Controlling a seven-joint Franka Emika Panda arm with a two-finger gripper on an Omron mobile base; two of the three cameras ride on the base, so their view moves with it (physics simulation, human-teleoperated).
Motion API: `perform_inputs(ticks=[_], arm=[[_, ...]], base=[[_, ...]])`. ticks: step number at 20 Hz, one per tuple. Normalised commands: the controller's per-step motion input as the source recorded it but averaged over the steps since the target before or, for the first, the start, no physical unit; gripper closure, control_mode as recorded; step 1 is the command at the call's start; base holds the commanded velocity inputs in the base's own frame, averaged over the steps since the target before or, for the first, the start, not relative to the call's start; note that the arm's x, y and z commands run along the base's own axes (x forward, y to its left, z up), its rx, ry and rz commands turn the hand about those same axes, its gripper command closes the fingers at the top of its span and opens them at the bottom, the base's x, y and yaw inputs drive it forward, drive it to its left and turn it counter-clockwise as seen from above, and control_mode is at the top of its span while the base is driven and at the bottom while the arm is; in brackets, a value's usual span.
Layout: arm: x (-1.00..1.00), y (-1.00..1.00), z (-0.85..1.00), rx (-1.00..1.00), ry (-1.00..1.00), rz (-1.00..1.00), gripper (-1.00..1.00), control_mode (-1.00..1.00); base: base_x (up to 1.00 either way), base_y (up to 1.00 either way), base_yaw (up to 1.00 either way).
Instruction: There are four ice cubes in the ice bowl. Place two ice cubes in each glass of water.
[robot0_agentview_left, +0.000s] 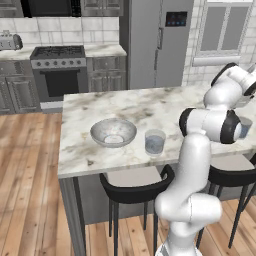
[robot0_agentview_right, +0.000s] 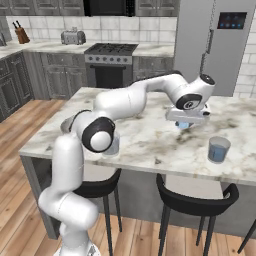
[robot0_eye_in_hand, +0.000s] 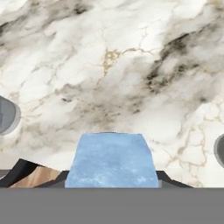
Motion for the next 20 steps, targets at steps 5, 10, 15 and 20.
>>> perform_inputs(ticks=[5,10,15,20], arm=[[0.20,-0.54,0.00,0.12,0.00,0.00,1.00,-1.00],[0.34,-0.34,0.00,-0.01,0.02,-0.05,1.00,-1.00],[0.11,-0.38,-0.04,-0.04,0.11,-0.10,1.00,-1.00],[0.31,-0.42,0.00,-0.01,0.07,-0.11,1.00,-1.00]], base=[[0.00,0.00,0.00],[0.00,0.00,0.00],[0.00,0.00,0.00],[0.00,0.00,0.00]])
